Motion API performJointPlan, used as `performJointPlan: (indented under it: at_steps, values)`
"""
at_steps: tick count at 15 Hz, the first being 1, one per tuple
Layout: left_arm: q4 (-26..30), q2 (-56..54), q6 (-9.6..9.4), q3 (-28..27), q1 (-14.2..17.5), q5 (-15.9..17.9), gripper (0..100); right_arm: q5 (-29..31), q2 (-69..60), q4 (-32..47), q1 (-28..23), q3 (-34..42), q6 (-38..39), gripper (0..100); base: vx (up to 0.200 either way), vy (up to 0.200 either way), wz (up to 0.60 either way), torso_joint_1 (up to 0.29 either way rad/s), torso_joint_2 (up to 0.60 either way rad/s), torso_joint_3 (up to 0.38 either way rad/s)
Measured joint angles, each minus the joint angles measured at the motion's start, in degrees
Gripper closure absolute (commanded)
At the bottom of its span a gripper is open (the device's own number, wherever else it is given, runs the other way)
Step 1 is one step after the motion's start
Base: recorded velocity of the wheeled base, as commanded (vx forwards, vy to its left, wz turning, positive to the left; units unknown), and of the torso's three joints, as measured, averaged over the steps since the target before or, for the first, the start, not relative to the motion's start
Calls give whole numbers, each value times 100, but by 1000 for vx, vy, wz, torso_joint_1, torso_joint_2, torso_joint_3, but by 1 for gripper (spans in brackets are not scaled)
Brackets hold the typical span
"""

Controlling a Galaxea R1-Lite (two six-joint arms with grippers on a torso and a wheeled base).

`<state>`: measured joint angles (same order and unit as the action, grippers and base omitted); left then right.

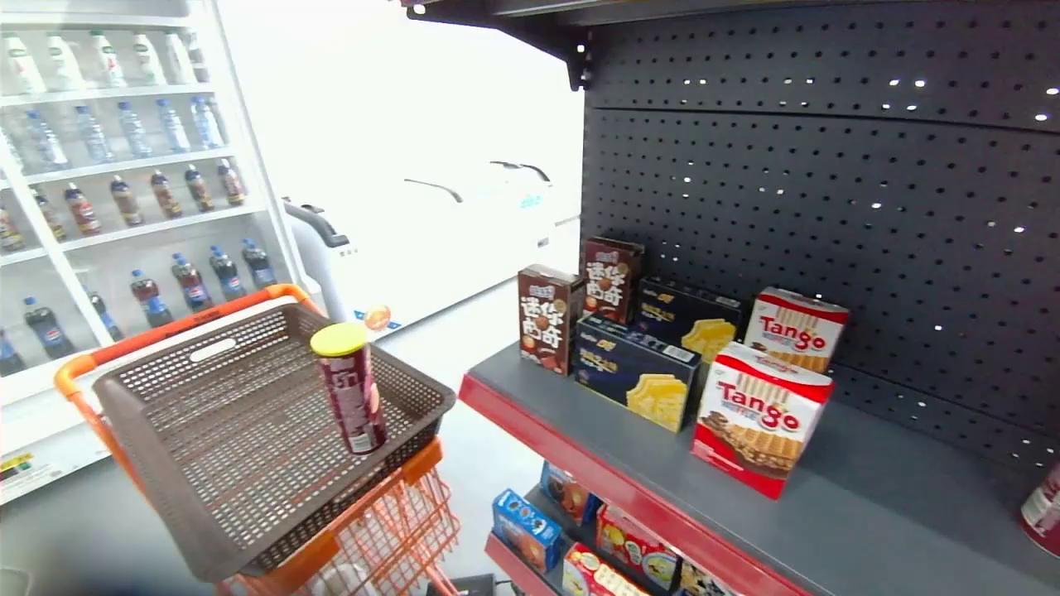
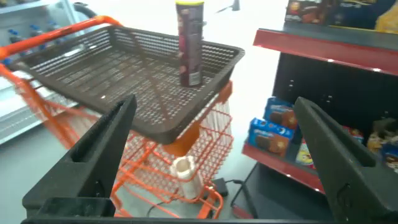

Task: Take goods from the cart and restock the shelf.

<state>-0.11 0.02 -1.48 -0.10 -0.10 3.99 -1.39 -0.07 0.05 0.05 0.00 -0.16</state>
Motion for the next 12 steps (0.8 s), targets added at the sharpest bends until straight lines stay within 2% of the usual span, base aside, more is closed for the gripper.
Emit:
performJointPlan:
  at_steps: [7,8,10,12]
  values:
    - [4,0,-9,0,0,-62,0,0,0,0,2,0,0,0,0,0,0,0,0,0]
    - [11,0,-71,-4,2,-90,0,2,0,-2,2,0,-5,0,0,0,0,0,0,0]
    - [38,7,-265,-108,-6,69,0,0,0,-5,-2,0,0,0,0,0,0,0,0,0]
    - [137,179,-332,-358,-34,127,0,0,0,-5,0,0,0,0,0,0,0,0,0,0]
